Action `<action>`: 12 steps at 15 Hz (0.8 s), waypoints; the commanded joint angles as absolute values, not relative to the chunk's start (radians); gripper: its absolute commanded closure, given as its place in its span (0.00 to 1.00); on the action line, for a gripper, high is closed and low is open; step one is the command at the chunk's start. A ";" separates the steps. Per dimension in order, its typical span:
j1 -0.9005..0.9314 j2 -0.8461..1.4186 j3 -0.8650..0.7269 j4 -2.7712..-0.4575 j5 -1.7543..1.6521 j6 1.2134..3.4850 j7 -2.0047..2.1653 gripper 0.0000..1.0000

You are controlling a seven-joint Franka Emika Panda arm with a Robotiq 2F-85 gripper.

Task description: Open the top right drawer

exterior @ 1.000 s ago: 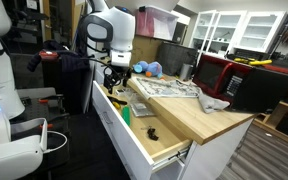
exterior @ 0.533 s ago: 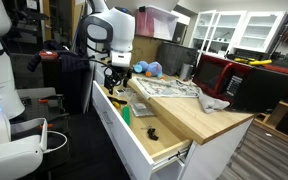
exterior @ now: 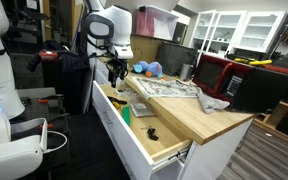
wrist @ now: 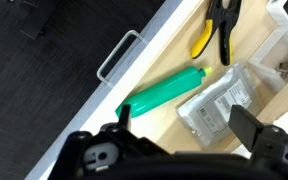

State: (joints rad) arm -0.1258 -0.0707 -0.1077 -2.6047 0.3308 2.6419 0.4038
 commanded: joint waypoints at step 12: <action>0.101 -0.211 -0.036 -2.626 0.460 2.601 -0.215 0.00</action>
State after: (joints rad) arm 0.0802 -0.1723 -0.0054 -2.6084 0.4260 2.6354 -0.0537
